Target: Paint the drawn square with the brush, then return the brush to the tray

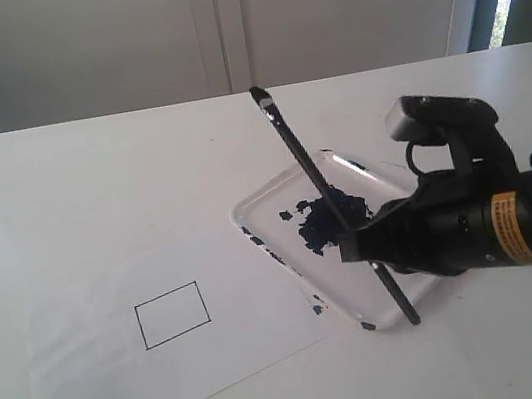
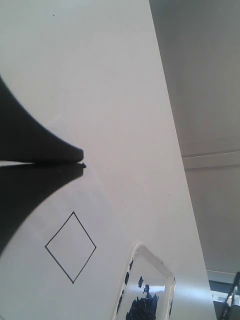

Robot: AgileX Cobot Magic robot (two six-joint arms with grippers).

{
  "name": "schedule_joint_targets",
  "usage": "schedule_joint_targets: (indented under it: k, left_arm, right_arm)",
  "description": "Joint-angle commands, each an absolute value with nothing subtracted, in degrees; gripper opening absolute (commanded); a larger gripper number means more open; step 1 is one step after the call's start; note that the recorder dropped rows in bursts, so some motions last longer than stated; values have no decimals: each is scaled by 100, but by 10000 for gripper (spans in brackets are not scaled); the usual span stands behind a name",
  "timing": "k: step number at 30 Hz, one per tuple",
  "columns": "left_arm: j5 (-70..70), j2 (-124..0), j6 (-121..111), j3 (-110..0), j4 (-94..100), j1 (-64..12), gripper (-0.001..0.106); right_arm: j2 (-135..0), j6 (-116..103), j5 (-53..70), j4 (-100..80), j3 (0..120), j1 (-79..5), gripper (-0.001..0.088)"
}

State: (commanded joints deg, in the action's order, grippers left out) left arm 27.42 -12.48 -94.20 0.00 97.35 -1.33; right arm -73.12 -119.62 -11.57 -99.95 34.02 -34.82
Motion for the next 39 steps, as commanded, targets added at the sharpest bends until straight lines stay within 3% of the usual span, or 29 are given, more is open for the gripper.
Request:
schedule_joint_targets:
  k: [8,25,39]
  left_arm:
    - [2742,-1248,-9420,0,9735,-133,0]
    - [2742,-1248,-9420,0,9735,-133,0]
    - [2742,-1248,-9420,0,9735,-133,0]
  right_arm:
    - [-7491,-11818,-928,-9995,3249,-3358,0]
    - [-8404,-11990,-1940,-9995,3072,-3358,0]
    - [-6979,-11990,-2808,-9783,3003,-3358,0]
